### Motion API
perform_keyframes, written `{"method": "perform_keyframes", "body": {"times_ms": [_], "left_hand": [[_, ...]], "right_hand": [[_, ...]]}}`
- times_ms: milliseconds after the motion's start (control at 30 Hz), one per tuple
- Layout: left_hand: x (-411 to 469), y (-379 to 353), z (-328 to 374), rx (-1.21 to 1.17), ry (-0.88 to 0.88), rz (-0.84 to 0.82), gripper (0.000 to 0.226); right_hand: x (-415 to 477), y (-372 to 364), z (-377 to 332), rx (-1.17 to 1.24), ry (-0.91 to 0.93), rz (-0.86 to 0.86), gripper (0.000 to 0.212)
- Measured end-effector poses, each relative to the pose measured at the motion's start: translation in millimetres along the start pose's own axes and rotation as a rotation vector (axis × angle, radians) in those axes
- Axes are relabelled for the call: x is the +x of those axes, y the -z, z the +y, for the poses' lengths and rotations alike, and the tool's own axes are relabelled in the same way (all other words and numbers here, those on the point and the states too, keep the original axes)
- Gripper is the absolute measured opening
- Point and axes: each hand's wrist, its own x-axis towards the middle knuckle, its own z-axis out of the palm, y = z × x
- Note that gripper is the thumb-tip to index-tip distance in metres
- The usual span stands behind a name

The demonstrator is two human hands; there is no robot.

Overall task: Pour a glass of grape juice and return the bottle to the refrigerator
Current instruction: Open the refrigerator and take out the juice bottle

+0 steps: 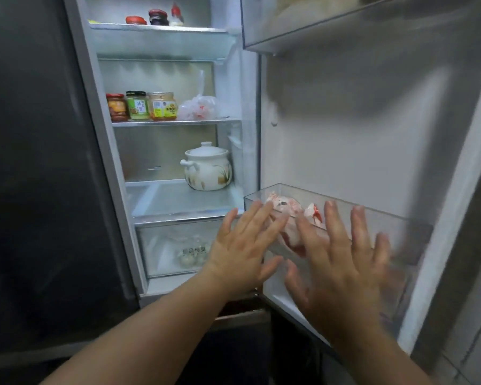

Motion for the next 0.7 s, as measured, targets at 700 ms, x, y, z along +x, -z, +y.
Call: {"method": "perform_keyframes", "body": {"times_ms": [700], "left_hand": [[-58, -16, -301, 0.88, 0.189, -0.59, 0.07]], "right_hand": [[88, -262, -314, 0.631, 0.053, -0.59, 0.078]]}}
